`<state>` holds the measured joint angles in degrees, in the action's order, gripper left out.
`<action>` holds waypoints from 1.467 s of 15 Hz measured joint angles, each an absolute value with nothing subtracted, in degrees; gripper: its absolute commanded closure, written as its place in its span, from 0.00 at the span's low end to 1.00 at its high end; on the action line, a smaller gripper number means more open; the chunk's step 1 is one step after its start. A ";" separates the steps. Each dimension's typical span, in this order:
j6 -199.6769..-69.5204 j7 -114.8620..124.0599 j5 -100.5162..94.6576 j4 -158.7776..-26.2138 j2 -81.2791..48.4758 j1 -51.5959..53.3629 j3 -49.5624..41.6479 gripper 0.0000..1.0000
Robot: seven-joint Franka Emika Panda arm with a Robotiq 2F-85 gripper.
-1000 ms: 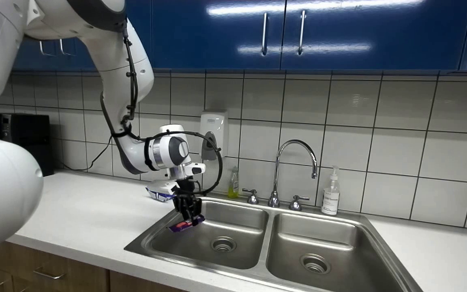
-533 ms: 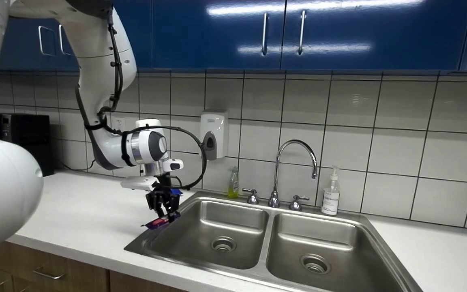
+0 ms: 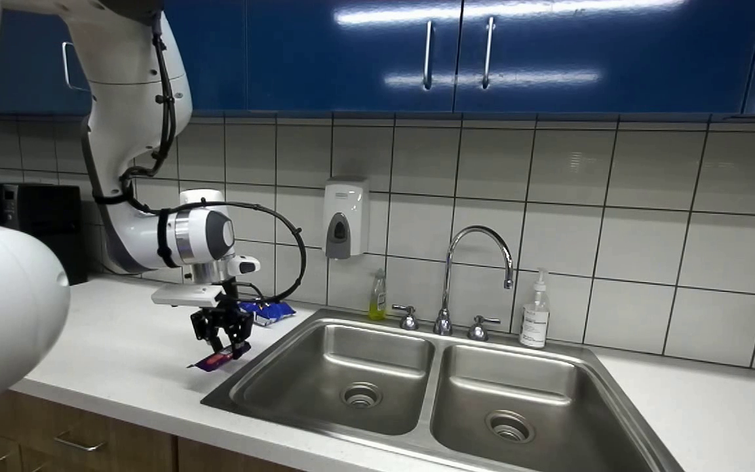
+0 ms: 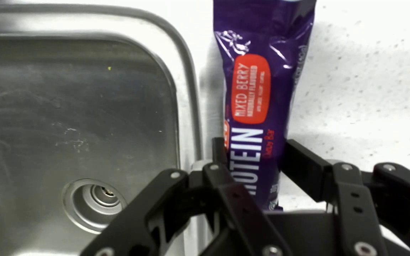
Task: Pick up the object from the sink and put it on the counter
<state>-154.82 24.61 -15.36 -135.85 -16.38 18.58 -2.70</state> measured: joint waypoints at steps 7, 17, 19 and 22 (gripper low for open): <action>-156.81 20.36 -13.65 -136.03 -17.48 18.58 2.85 0.80; -157.44 16.03 -10.44 -130.27 -24.63 18.58 5.37 0.22; -157.42 15.55 -10.08 -129.23 -25.50 18.56 5.30 0.07; -157.42 15.39 -9.69 -128.32 -26.47 18.43 5.11 0.00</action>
